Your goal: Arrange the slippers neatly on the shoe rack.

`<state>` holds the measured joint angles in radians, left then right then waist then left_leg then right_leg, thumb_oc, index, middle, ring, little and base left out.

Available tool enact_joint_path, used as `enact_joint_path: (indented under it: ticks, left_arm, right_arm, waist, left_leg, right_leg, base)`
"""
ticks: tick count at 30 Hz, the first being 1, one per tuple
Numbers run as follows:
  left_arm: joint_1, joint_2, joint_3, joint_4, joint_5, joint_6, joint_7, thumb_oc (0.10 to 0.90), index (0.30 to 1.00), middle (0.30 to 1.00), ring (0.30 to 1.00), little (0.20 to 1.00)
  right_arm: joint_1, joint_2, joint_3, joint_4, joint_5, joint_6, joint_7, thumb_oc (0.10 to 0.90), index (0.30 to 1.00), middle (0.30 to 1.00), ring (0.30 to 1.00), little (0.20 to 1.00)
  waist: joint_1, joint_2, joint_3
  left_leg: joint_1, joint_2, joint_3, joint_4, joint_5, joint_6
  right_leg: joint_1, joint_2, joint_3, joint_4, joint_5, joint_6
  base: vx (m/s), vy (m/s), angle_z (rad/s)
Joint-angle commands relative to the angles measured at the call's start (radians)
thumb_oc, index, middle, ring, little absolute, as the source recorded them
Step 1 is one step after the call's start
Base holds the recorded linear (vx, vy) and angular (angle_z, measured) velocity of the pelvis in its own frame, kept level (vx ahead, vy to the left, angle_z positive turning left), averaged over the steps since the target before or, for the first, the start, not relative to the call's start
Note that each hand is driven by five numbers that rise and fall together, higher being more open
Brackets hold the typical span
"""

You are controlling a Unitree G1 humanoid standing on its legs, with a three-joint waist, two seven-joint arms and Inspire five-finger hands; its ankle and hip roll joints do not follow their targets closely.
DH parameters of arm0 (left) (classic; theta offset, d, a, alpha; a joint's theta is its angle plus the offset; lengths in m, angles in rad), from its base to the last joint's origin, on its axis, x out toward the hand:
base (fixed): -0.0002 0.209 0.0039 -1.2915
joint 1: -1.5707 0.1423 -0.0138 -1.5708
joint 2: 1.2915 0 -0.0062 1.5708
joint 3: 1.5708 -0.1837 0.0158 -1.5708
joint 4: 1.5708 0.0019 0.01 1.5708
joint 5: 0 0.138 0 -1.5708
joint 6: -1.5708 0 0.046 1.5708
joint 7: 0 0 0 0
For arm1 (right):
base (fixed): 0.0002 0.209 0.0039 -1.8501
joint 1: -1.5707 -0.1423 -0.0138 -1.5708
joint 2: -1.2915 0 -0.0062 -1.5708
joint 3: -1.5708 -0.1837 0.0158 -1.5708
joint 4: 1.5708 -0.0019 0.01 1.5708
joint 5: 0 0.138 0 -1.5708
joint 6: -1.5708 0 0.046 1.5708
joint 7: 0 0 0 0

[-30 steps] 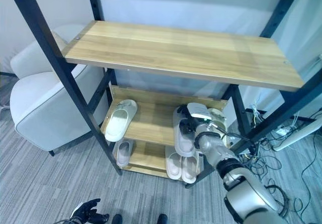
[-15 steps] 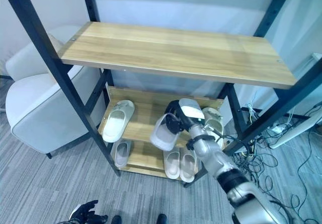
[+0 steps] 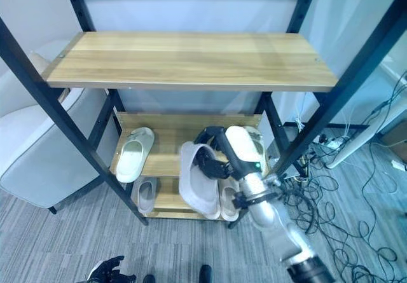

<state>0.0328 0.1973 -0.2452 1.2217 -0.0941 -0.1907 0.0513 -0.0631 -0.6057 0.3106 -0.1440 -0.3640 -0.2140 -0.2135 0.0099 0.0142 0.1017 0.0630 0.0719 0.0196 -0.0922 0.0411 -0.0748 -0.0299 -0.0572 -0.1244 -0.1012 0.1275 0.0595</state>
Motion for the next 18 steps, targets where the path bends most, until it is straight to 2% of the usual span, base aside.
enact_joint_path:
  ticks: [1, 5, 9, 12, 13, 14, 16, 18]
  left_arm:
    - [-0.018, -0.095, -0.086, 0.076, 0.041, -0.017, -0.037, 0.8, 0.9, 0.9, 0.9, 0.9]
    - [-0.028, -0.094, -0.089, 0.071, 0.048, -0.02, -0.036, 0.8, 0.9, 0.9, 0.9, 0.9]
    - [-0.067, -0.082, -0.108, 0.049, 0.058, -0.023, -0.026, 0.8, 0.9, 0.9, 0.9, 0.9]
    - [-0.084, -0.078, -0.112, 0.034, 0.044, -0.027, -0.017, 0.8, 0.9, 0.9, 0.9, 0.9]
    - [-0.094, -0.076, -0.11, 0.03, 0.033, -0.029, -0.012, 0.8, 0.9, 0.9, 0.9, 0.9]
    - [-0.13, -0.07, -0.115, 0.004, -0.023, -0.035, 0.01, 0.8, 0.9, 0.9, 0.9, 0.9]
    - [-0.133, -0.07, -0.112, 0.005, -0.024, -0.035, 0.01, 0.8, 0.9, 0.9, 0.9, 0.9]
    - [-0.171, -0.06, -0.132, -0.036, -0.096, -0.047, 0.026, 0.8, 0.9, 0.9, 0.9, 0.9]
  right_arm:
    - [-0.083, 0.009, -0.028, -0.135, 0.088, -0.1, 0.022, 0.4, 0.3, 0.3, 0.3, 0.3]
    - [-0.049, 0.015, 0.008, -0.146, 0.11, -0.107, 0.058, 0.4, 0.3, 0.3, 0.3, 0.3]
    - [-0.015, 0.011, 0.079, -0.135, 0.191, -0.113, 0.132, 0.4, 0.3, 0.3, 0.3, 0.3]
    - [-0.033, 0.0, 0.111, -0.117, 0.19, -0.11, 0.149, 0.4, 0.3, 0.3, 0.3, 0.3]
    - [-0.052, 0.0, 0.126, -0.103, 0.192, -0.111, 0.149, 0.4, 0.3, 0.3, 0.3, 0.3]
    - [-0.12, -0.002, 0.165, -0.07, 0.185, -0.105, 0.138, 0.4, 0.3, 0.3, 0.3, 0.3]
    - [-0.126, 0.0, 0.168, -0.066, 0.185, -0.106, 0.136, 0.4, 0.3, 0.3, 0.3, 0.3]
    - [-0.247, 0.014, 0.21, -0.003, 0.182, -0.091, 0.108, 0.4, 0.3, 0.3, 0.3, 0.3]
  waist:
    - [0.006, -0.031, -0.017]
    - [-0.001, -0.034, -0.008]
    - [-0.01, -0.04, 0.043]
    - [-0.007, -0.042, 0.081]
    - [-0.007, -0.044, 0.103]
    - [0.001, -0.052, 0.169]
    - [-0.003, -0.053, 0.163]
    - [0.011, -0.054, 0.198]
  left_leg:
    - [-0.041, -0.035, -0.009, 0.005, -0.061, 0.026]
    - [-0.041, -0.036, -0.007, 0.005, -0.06, 0.026]
    - [-0.041, -0.037, -0.016, 0.005, -0.057, 0.03]
    - [-0.052, -0.034, -0.015, 0.019, -0.052, 0.034]
    - [-0.079, -0.033, -0.015, 0.056, -0.058, 0.035]
    - [-0.187, -0.035, -0.02, 0.176, -0.073, 0.035]
    - [-0.206, -0.035, -0.022, 0.193, -0.08, 0.035]
    - [-0.363, -0.046, -0.044, 0.335, -0.099, 0.033]
  right_leg:
    - [0.037, -0.049, 0.006, 0.014, -0.119, 0.076]
    - [0.04, -0.05, 0.004, 0.014, -0.12, 0.074]
    - [0.037, -0.05, -0.004, 0.028, -0.116, 0.066]
    - [0.004, -0.054, -0.004, 0.08, -0.128, 0.062]
    - [-0.026, -0.059, 0.0, 0.117, -0.133, 0.059]
    - [-0.111, -0.07, -0.002, 0.202, -0.141, 0.05]
    - [-0.126, -0.071, -0.003, 0.212, -0.144, 0.05]
    - [-0.263, -0.075, -0.01, 0.342, -0.168, 0.038]
  base:
    - [-0.05, 0.004, -0.09]
    - [-0.01, 0.0, 0.0]
    - [-0.09, -0.014, 0.01]
    - [-0.14, -0.007, 0.02]
    - [-0.4, -0.024, 0.01]
    - [-0.34, -0.017, 0.03]
    - [-0.18, -0.012, 0.02]
    - [-0.27, -0.037, 0.08]
